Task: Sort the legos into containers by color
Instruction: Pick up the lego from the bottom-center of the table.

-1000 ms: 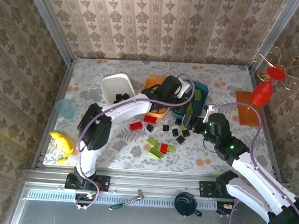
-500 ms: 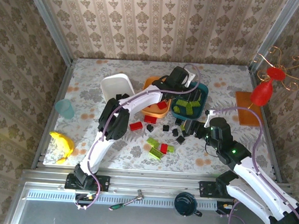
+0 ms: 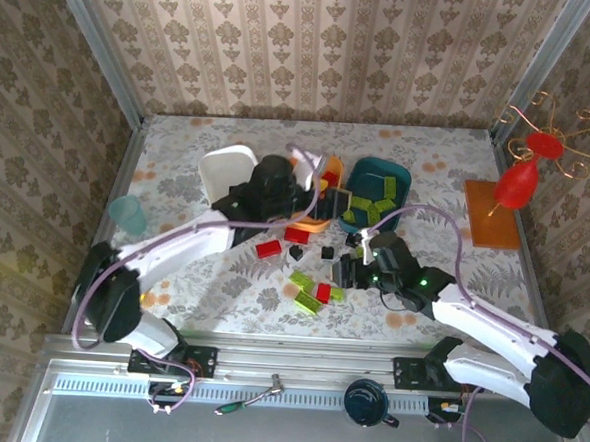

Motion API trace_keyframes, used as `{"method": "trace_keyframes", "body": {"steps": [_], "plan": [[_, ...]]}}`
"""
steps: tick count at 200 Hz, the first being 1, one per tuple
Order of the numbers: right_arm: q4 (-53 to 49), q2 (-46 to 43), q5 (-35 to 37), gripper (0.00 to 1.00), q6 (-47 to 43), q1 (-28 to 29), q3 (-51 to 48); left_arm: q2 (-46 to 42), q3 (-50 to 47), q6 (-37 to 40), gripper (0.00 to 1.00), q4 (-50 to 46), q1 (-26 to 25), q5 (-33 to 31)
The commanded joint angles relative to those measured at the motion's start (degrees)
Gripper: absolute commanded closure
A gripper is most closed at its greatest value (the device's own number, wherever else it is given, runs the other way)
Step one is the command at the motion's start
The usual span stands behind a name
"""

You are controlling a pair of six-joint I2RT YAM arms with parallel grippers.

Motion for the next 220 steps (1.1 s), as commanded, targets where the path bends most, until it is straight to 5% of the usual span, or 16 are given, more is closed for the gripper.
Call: {"method": "trace_keyframes", "body": {"steps": [1,103,145,220], "plan": [[-0.9,3.5,0.8,0.3,-3.0,2.9,2.5,-7.5,-9.1,-1.2,0.04,-0.1,-1.8,-4.3],[-8.8,29.1,6.0,0.39,-13.0,18.9,21.4,-51.8,-24.1,-1.2,0.0,-27.5,-6.5,-27.9],[-15.2,32.6,12.8,0.4,-13.1,20.5,25.3,-55.9,-23.6,-1.1,0.0,-32.4,-6.4,-28.9],[-18.7,35.0,14.0,0.38,-12.9,22.5,25.5,-54.4,-24.3,-1.0,0.0,-31.4,-6.0,-27.6]]}}
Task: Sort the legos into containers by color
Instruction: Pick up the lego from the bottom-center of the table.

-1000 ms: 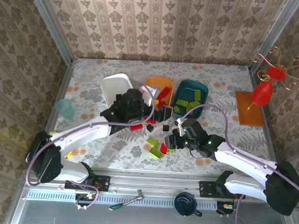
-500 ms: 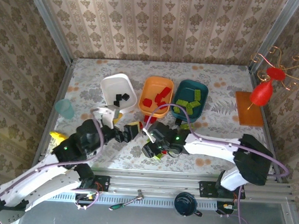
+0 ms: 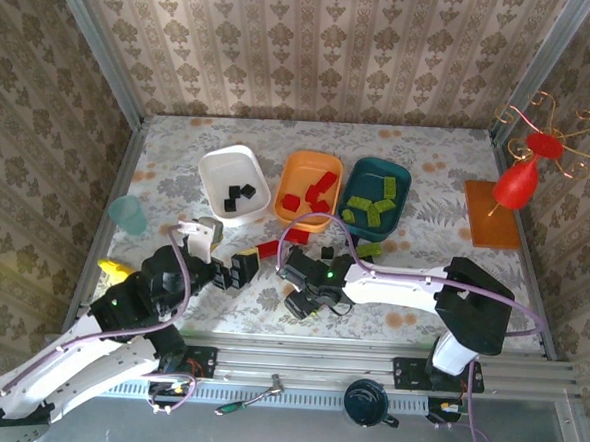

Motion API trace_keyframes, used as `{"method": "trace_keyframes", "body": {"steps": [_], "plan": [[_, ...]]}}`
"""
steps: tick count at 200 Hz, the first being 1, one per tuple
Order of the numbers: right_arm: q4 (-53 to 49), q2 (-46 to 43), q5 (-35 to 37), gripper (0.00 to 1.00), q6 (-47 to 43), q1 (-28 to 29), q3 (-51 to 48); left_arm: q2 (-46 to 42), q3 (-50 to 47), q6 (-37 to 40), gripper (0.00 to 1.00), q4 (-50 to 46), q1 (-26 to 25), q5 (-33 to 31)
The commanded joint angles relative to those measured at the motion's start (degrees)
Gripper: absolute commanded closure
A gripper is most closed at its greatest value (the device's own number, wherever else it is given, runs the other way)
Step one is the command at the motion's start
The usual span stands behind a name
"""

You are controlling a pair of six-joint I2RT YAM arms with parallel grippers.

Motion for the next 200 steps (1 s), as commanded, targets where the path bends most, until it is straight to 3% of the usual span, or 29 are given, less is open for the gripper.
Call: {"method": "trace_keyframes", "body": {"steps": [1,86,146,200], "plan": [[-2.7,1.5,2.6,0.39,-0.4,0.6,1.0,0.5,0.1,-0.2,0.0,-0.1,0.2,-0.2],[-3.2,4.6,2.7,0.49,-0.9,2.6,2.1,0.6,-0.1,-0.4,0.0,-0.4,0.5,-0.1],[-2.8,3.8,2.6,0.49,-1.2,5.1,2.7,0.9,-0.8,-0.7,0.0,0.0,0.8,0.0],[-2.5,8.7,4.3,0.49,-0.7,4.4,3.1,1.1,-1.0,-0.7,0.0,0.0,1.6,0.7]]}}
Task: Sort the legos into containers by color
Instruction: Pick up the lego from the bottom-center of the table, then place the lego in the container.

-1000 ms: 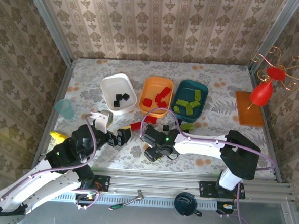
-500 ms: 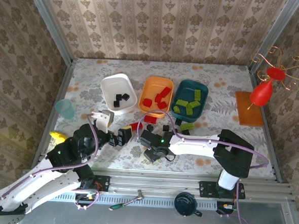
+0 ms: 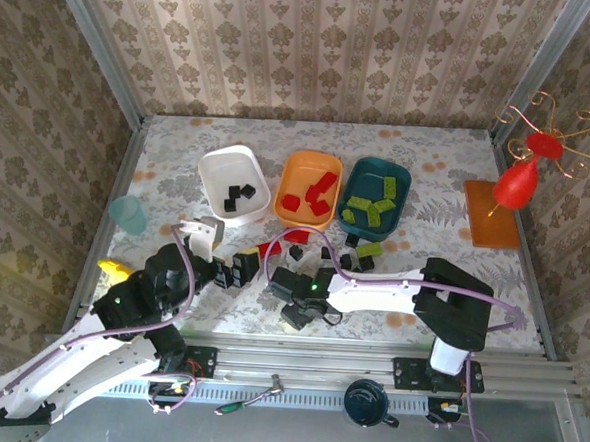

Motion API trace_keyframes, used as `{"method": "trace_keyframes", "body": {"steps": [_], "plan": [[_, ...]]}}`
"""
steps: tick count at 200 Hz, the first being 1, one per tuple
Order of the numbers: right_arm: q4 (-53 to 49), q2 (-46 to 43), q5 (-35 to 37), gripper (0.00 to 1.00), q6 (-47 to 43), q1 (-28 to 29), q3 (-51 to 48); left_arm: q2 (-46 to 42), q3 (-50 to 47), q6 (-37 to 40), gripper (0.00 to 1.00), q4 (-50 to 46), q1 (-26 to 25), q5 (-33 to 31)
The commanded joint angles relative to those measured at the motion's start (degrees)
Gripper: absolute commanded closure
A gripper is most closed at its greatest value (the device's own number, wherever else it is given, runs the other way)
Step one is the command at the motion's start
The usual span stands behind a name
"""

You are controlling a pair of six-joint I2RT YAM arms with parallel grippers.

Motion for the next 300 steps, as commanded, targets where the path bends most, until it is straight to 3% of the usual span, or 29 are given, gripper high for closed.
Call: {"method": "trace_keyframes", "body": {"steps": [1,36,68,91,120,153,191,217,235,247,300], "plan": [[-1.6,2.8,1.6,0.5,-0.3,-0.3,1.3,0.2,-0.6,-0.7,0.0,0.0,0.5,0.5],[1.1,1.4,1.6,0.65,-0.6,-0.5,0.2,0.4,-0.7,-0.7,0.0,0.1,0.6,0.7],[6.1,-8.1,-1.6,0.75,-0.5,-3.2,-3.0,0.3,-2.0,-1.1,0.0,1.6,0.7,0.8],[10.1,-17.5,-4.6,0.78,0.5,-10.0,-5.8,0.7,-3.6,-1.6,0.0,3.8,1.1,2.0],[12.8,-24.7,-5.3,0.79,2.7,-23.3,-6.0,2.8,-5.1,-2.1,0.0,6.7,1.5,4.6],[13.9,-21.4,-4.8,0.79,5.9,-37.5,-2.0,8.6,-4.1,-2.3,0.03,7.5,1.6,7.0],[11.9,-8.1,-4.5,0.78,8.5,-45.7,6.7,15.9,-4.3,-3.2,0.05,10.9,0.7,10.5],[11.0,-1.1,-5.0,0.7,9.5,-48.1,12.4,22.7,-2.8,-3.3,0.09,10.9,-1.9,10.6],[10.0,1.1,-5.3,0.39,9.7,-48.5,15.5,27.4,-1.6,-3.3,0.1,11.4,-4.2,10.4],[9.9,0.8,-5.6,0.29,9.7,-48.5,16.4,30.3,-0.8,-3.3,0.1,11.9,-5.5,10.4],[13.1,-9.4,-5.3,0.25,9.5,-45.6,8.6,44.7,5.9,-1.7,0.15,10.2,-9.6,7.0]]}}
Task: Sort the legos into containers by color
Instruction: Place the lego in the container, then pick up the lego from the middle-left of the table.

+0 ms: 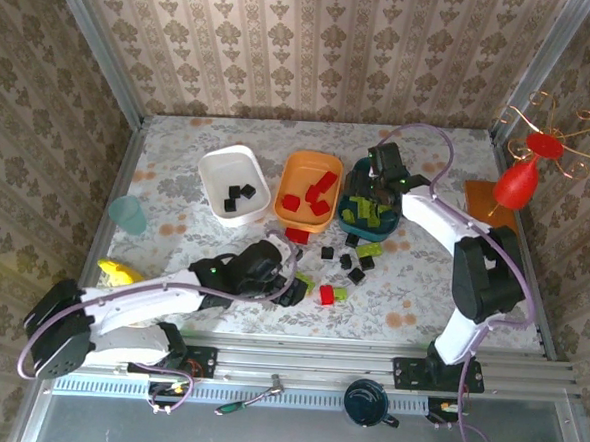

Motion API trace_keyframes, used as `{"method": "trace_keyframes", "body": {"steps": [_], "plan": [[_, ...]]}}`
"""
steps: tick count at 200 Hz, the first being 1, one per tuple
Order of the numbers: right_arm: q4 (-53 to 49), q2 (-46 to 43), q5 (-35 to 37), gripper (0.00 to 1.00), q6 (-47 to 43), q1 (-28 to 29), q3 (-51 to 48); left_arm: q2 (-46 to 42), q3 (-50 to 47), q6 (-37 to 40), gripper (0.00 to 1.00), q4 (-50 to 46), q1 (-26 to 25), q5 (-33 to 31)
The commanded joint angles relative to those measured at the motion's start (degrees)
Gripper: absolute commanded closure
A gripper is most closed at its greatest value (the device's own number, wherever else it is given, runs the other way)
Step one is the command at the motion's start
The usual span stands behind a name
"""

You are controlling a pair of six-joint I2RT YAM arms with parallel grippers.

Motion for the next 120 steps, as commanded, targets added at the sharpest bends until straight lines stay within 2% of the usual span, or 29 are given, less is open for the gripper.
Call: {"method": "trace_keyframes", "body": {"steps": [1,22,83,120], "plan": [[1.1,-6.8,-0.1,0.25,0.6,1.9,-4.3,5.3,4.7,0.9,0.15,-0.7,-1.1,-2.6],[3.1,-11.9,-0.2,0.25,1.7,2.9,-10.2,11.5,9.3,3.2,0.15,-2.1,-3.1,-5.3],[4.3,-24.7,1.6,0.25,2.5,3.1,-22.9,25.4,19.9,5.4,0.16,-3.7,-8.8,-4.5],[3.4,-27.7,2.1,0.24,1.8,2.7,-25.4,30.2,23.8,5.7,0.16,-8.0,-10.6,-9.7]]}}
